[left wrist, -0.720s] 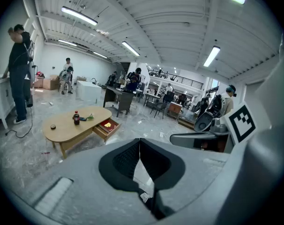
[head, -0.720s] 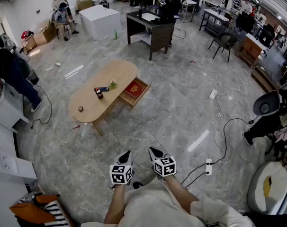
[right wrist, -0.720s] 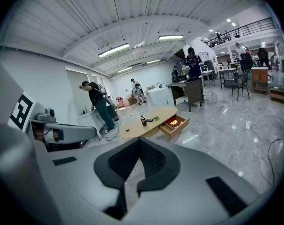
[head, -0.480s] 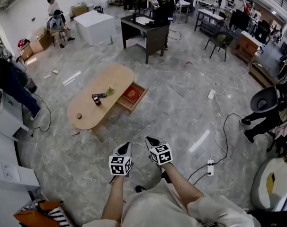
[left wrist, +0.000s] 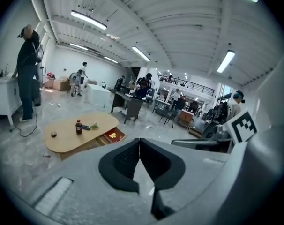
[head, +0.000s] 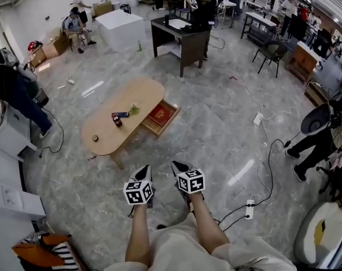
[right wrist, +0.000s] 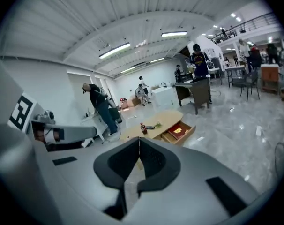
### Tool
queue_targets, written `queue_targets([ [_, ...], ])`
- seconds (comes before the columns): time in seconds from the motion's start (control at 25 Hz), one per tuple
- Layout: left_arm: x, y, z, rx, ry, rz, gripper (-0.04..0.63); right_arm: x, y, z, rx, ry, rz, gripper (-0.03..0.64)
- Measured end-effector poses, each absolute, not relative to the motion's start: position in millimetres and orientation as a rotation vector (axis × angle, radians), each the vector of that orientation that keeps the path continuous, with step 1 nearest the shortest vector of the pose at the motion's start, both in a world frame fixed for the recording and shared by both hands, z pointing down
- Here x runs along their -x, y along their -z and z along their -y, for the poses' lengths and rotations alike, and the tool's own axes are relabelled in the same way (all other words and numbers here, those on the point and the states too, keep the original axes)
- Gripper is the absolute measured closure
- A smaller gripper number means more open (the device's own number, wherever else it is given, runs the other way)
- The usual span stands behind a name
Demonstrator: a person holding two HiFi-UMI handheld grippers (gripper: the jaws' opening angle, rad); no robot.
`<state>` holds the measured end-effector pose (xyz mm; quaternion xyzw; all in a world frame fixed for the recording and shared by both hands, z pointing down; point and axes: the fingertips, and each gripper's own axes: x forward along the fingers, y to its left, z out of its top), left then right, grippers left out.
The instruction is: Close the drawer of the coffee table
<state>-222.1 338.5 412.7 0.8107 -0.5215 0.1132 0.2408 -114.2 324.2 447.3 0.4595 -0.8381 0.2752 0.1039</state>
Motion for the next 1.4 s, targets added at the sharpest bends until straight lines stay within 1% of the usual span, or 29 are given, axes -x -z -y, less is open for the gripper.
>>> queue_targets([
  [0.12, 223, -409, -322, -2.205, -0.291, 1.437, 0.584, 96, -441, -301, -1.402, -0.897, 2.506, 0.601],
  [0.2, 216, -400, -312, -2.223, -0.289, 1.452, 0.585, 87, -434, -286, -1.407, -0.882, 2.521, 0.601],
  [0.56, 161, -391, -257, -2.245, -0.274, 1.517, 0.585, 48, -429, -228, -1.303, -0.827, 2.584, 0.6],
  [0.76, 122, -391, -233, -2.241, -0.251, 1.537, 0.585, 6, -428, -200, -1.277, -0.801, 2.58, 0.601],
  [1.08, 79, -401, -220, -2.209, -0.194, 1.56, 0.586, -50, -451, -189, -1.26, -0.833, 2.558, 0.601],
  [1.4, 68, -424, -208, -2.168, -0.221, 1.56, 0.586, -77, -465, -190, -1.269, -0.845, 2.53, 0.601],
])
